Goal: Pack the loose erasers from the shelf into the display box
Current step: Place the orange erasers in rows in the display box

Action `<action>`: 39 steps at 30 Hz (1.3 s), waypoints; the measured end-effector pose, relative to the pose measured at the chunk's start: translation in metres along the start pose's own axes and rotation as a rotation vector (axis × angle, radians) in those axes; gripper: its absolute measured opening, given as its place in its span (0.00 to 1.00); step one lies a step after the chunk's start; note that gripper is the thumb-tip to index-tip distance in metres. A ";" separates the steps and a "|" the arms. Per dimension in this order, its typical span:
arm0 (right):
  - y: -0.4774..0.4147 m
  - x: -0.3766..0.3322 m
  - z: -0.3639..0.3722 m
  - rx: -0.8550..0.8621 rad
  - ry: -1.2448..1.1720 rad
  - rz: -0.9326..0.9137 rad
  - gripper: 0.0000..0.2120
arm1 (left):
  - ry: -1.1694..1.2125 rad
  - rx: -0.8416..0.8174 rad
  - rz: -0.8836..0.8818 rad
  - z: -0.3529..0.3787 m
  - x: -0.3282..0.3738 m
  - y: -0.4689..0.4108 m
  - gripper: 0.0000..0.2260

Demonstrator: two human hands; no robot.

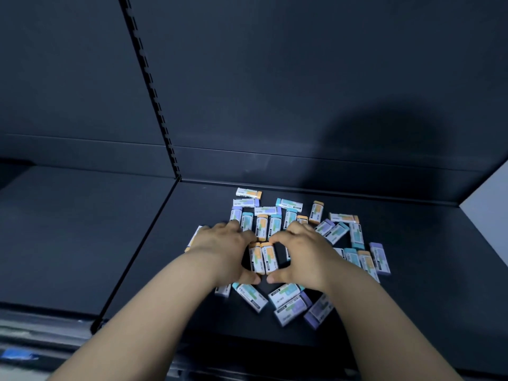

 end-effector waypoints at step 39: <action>-0.085 -0.273 0.057 0.293 -0.091 0.222 0.31 | 0.244 0.363 0.126 0.004 -0.298 0.082 0.28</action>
Point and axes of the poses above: each hand's wrist, its own y-axis away from the middle knuckle, its own z-axis out of the palm, x = y × z, the point moved 4 cm from there along -y, towards the middle knuckle, and after that the axes turned 6 degrees about -z, right-handed, at the moved point
